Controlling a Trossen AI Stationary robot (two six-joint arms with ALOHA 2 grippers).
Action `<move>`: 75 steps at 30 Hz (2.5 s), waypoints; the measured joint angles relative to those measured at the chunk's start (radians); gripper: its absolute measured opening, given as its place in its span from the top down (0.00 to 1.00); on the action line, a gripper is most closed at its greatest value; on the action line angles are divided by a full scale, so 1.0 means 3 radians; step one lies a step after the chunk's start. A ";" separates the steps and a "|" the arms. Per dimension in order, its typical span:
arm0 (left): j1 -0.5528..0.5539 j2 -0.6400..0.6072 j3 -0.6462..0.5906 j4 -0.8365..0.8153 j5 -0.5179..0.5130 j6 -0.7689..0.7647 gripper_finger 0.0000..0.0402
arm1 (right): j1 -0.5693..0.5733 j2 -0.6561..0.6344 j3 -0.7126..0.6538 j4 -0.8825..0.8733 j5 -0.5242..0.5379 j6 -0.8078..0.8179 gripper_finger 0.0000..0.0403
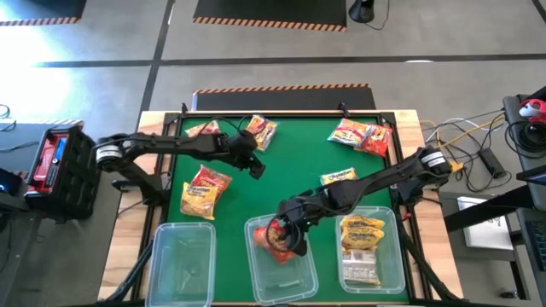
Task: Sort Maruchan noodles
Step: Put the orange noodle pack into the middle transparent bin, then put the blue noodle pack into the left transparent bin
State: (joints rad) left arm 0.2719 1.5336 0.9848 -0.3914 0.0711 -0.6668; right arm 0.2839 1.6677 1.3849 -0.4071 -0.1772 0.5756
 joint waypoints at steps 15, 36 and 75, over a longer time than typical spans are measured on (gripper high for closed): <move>-0.0187 -0.1051 0.0000 -0.0030 0.0011 -0.0084 0.42 | 0.0037 0.0679 0.1095 -0.1390 0.0018 -0.0763 0.83; -0.0425 -0.1376 0.0004 -0.0698 -0.0614 -0.0437 0.42 | -0.0098 0.0464 0.1209 -0.1852 0.0164 -0.1233 0.58; 0.0386 -0.0226 0.0000 -0.1523 -0.2162 -0.1962 0.42 | -0.1617 0.0209 0.0800 -0.0986 0.0765 -0.2532 0.72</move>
State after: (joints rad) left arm 0.3877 1.4657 0.9848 -0.8484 -0.5776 -1.2554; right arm -0.2012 1.7305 1.6249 -0.7029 0.0523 -0.1841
